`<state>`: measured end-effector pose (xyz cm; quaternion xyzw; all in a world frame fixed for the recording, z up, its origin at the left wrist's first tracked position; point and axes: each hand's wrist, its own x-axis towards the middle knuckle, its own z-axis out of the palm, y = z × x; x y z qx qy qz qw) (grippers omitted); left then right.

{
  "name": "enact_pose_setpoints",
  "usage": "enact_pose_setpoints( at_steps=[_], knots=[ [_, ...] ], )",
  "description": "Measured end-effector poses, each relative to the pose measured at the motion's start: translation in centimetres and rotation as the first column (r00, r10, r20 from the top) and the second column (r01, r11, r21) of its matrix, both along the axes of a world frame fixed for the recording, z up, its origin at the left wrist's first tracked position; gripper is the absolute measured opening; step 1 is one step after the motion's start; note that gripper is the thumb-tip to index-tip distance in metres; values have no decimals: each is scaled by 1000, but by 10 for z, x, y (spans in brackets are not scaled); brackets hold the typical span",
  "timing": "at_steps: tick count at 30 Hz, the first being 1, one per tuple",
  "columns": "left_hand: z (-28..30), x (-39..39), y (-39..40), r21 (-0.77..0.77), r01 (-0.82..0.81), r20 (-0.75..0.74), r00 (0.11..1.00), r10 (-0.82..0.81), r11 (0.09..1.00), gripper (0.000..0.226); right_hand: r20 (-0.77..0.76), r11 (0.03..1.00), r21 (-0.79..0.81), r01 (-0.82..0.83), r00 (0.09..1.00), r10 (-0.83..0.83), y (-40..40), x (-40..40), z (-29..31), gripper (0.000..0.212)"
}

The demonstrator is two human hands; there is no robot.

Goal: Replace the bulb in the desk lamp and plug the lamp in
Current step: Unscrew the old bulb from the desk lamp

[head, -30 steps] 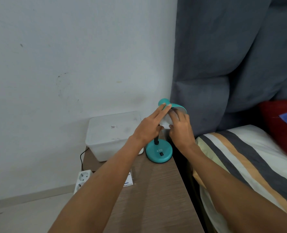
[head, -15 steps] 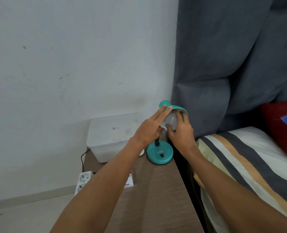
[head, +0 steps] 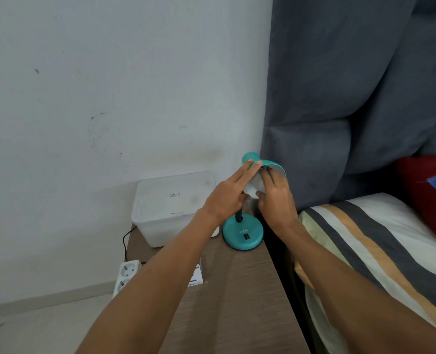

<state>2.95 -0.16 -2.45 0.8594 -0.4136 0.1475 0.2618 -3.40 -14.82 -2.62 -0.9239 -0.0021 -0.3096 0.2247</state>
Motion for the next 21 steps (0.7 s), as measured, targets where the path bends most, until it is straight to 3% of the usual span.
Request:
enact_pose_setpoints(
  at_steps=[6, 10, 16, 19, 21],
  knots=[
    [1, 0, 0, -1, 16, -7, 1000, -16, 1000, 98, -54, 980, 193, 57, 997, -47, 2, 1, 0, 67],
    [1, 0, 1, -4, 13, -12, 1000, -13, 1000, 102, -20, 1000, 1, 14, 1000, -14, 1, 1, -1, 73],
    [3, 0, 2, -10, 18, -25, 1000, -18, 1000, 103, -44, 986, 164, 33, 999, -26, 0, 1, 0, 66],
    [2, 1, 2, -10, 17, -23, 1000, -17, 1000, 104, -50, 1000, 24, 14, 999, -13, -1, 1, 0, 71],
    [2, 0, 3, -11, 19, -17, 1000, -19, 1000, 104, -38, 1000, 16, 4, 999, -4, -2, 1, -1, 74]
  ],
)
